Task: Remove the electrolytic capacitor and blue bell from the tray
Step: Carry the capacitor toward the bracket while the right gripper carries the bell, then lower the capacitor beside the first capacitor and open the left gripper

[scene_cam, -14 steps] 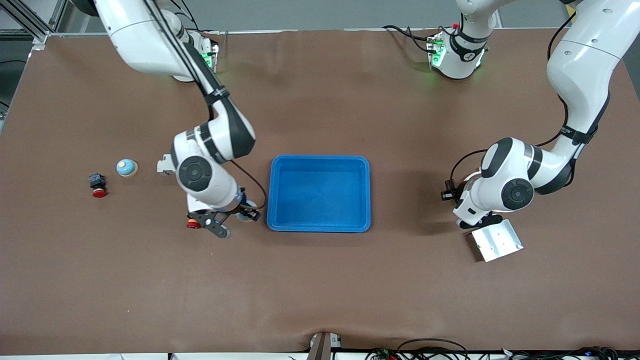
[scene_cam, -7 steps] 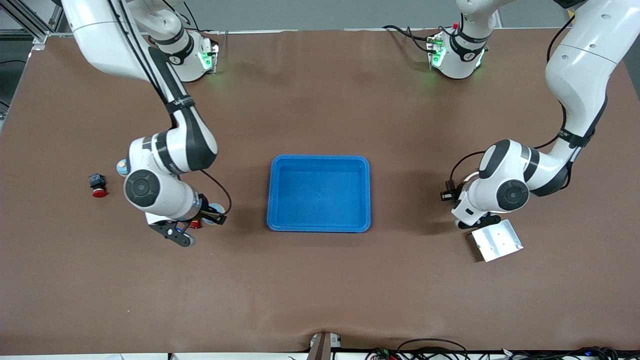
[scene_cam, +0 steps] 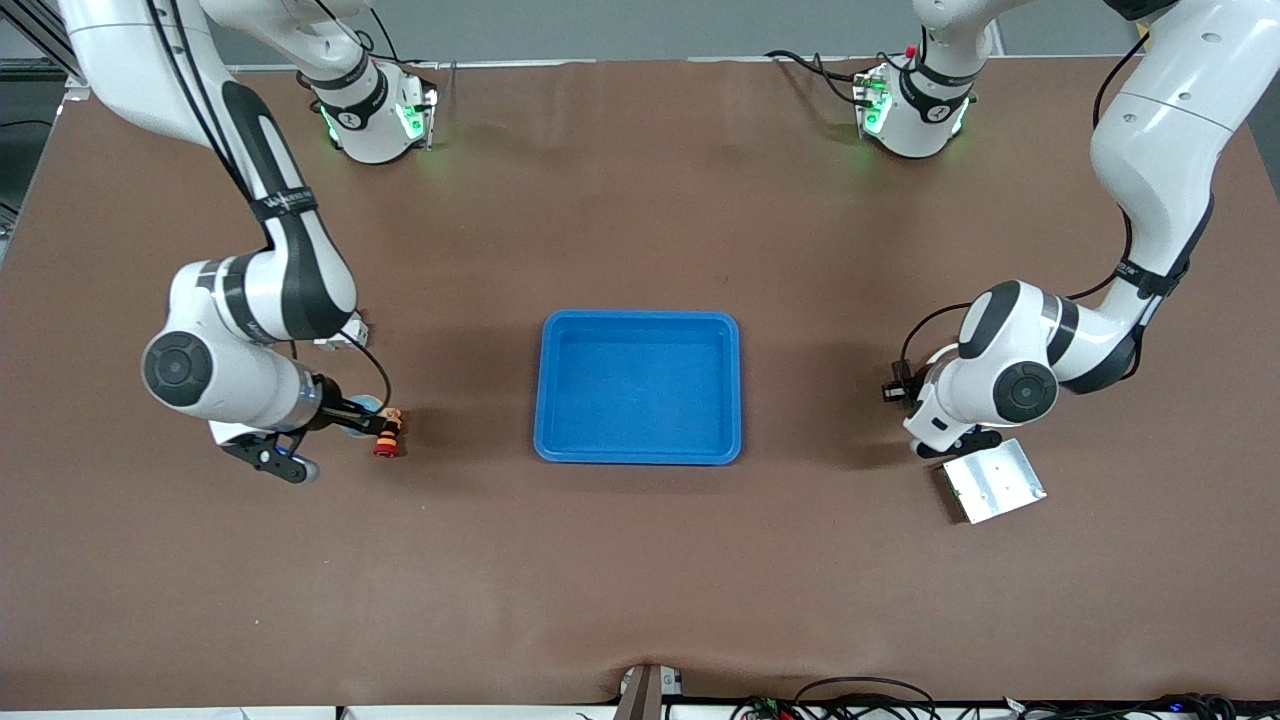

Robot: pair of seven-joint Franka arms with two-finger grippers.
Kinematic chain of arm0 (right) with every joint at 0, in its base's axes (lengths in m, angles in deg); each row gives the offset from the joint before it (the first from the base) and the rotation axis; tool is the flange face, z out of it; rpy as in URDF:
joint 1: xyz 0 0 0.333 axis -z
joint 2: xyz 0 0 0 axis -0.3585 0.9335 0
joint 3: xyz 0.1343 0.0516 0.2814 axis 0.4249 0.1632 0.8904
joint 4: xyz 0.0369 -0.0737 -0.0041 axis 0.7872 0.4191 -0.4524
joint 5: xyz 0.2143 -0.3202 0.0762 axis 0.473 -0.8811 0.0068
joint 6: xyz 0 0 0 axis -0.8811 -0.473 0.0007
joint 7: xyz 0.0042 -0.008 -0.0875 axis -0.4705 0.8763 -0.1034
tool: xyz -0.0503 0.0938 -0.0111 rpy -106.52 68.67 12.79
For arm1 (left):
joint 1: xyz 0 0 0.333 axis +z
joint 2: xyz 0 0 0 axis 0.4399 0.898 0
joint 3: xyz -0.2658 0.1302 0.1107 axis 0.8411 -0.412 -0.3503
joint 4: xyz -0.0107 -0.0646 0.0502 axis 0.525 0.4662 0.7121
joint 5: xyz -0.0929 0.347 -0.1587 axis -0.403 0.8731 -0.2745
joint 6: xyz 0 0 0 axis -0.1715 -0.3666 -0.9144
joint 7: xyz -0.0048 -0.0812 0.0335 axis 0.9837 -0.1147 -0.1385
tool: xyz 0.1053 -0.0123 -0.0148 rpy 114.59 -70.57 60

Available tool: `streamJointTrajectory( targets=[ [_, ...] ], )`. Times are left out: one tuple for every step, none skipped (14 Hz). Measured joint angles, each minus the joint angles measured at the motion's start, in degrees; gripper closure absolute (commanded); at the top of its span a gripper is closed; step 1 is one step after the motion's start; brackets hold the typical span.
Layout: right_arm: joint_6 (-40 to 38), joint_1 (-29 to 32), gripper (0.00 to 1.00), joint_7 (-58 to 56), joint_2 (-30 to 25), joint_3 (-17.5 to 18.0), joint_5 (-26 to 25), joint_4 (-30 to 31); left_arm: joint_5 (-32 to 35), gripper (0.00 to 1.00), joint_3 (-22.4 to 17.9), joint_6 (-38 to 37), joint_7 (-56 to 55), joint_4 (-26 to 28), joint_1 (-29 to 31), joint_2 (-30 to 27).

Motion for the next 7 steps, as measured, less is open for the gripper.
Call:
streamJointTrajectory(
  targets=[
    [0.4, 0.5, 1.0, -1.4, -0.4, 0.0, 0.0, 0.7, 0.0, 1.0, 0.0, 0.0, 0.0, 0.0, 0.0, 0.0],
    [1.0, 1.2, 1.0, -3.1, -0.7, 0.0, 0.0, 1.4, 0.0, 1.0, -0.1, 0.0, 0.0, 0.0, 0.0, 0.1],
    [2.0, 2.2, 1.0, -5.6, -1.0, 0.0, 0.0, 2.1, 0.0, 1.0, -0.1, 0.0, 0.0, 0.0, 0.0, 0.3],
    [3.3, 3.6, 1.0, -8.8, -1.2, 0.0, 0.0, 3.0, 0.0, 1.0, -0.1, 0.0, 0.0, 0.0, 0.0, 0.4],
    [4.5, 5.3, 1.0, -12.4, -1.4, 0.0, 0.0, 3.9, 0.0, 1.0, -0.1, 0.0, 0.0, 0.0, 0.0, 0.5],
    [5.5, 7.2, 1.0, -15.8, -1.7, -0.1, 0.0, 4.8, 0.0, 1.0, -0.1, 0.1, -0.1, 0.0, -0.1, 0.6],
    [6.8, 9.1, 1.0, -18.8, -1.9, -0.1, 0.0, 5.8, 0.0, 1.0, -0.1, 0.2, -0.2, -0.2, -0.2, 0.6]
  ],
)
